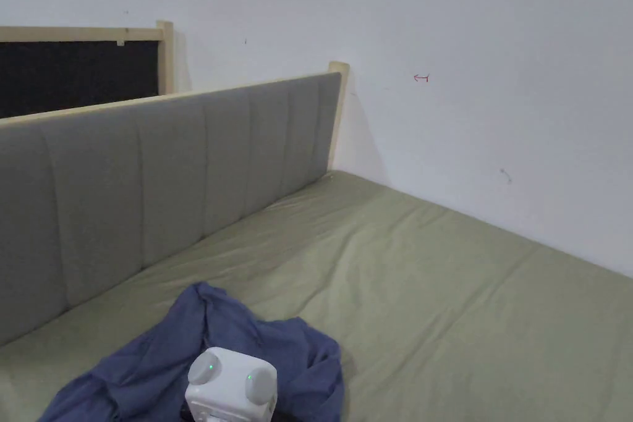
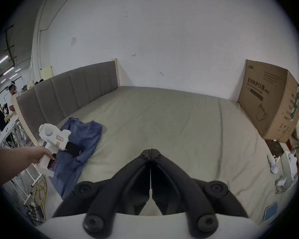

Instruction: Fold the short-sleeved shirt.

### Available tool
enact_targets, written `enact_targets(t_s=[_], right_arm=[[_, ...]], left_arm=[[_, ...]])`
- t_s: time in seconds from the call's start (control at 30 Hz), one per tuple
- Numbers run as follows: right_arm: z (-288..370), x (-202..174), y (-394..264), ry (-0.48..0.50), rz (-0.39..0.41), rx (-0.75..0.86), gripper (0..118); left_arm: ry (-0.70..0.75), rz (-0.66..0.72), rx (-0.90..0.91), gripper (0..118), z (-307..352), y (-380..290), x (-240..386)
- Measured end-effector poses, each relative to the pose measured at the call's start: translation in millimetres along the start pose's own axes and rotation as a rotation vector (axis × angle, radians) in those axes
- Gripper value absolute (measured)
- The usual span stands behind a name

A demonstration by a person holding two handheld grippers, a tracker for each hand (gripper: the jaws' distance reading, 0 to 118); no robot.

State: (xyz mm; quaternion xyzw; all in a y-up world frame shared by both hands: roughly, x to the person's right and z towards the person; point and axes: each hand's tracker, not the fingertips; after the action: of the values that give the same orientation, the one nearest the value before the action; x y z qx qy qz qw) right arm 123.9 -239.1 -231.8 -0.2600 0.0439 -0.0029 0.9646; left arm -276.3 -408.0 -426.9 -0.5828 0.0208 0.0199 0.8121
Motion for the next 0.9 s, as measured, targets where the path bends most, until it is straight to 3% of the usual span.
enact_targets(t_s=[0.13, 0.17, 0.2, 0.23, 0.27, 0.3, 0.37, 0.47, 0.63, 0.8, 0.9], right_arm=[[-1.0, -1.6, -3.7, 0.012, -0.023, -0.009, 0], [1.9, -1.8, -3.7, 0.018, -0.026, -0.011, 0], [5.4, -1.4, -3.1, 0.028, -0.029, -0.01, 0], [9.3, -0.7, -2.1, 0.039, -0.029, -0.006, 0], [14.1, 0.4, -0.8, 0.048, -0.02, 0.0, 0], [18.6, 1.4, 0.3, 0.048, -0.003, 0.01, 0], [30.3, 4.6, 3.8, 0.026, 0.04, 0.039, 0], [47.1, 16.8, 7.6, 0.012, 0.024, 0.067, 0], [75.3, 39.8, 11.8, -0.017, -0.055, 0.117, 0], [107.2, 55.3, 16.1, -0.057, -0.081, 0.174, 0], [127.5, 66.6, 20.1, -0.081, -0.114, 0.221, 0]], left_arm=[[-0.013, -0.024, 0.114, 116, -3.4, -10.0, -14.7], [0.01, -0.03, 0.159, 109, 51.7, -28.7, -4.3], [0.015, -0.044, 0.217, 92, 70.2, -36.3, -1.0], [0.032, -0.075, 0.288, 42, 90.5, -44.2, 2.6], [0.096, -0.12, 0.338, 2, 108.1, -51.1, 5.2], [0.184, -0.155, 0.373, 2, 123.1, -58.4, 5.8], [0.028, -0.036, 0.433, 2, 120.2, -37.6, -30.9], [0.022, 0.055, 0.513, 2, 151.1, -13.3, -56.8], [0.031, -0.119, 0.789, 2, 257.8, -4.3, -38.3], [-0.203, -0.209, 1.013, 2, 383.4, -6.5, 22.0], [-0.336, -0.317, 1.017, 2, 425.7, -3.6, 66.0]])
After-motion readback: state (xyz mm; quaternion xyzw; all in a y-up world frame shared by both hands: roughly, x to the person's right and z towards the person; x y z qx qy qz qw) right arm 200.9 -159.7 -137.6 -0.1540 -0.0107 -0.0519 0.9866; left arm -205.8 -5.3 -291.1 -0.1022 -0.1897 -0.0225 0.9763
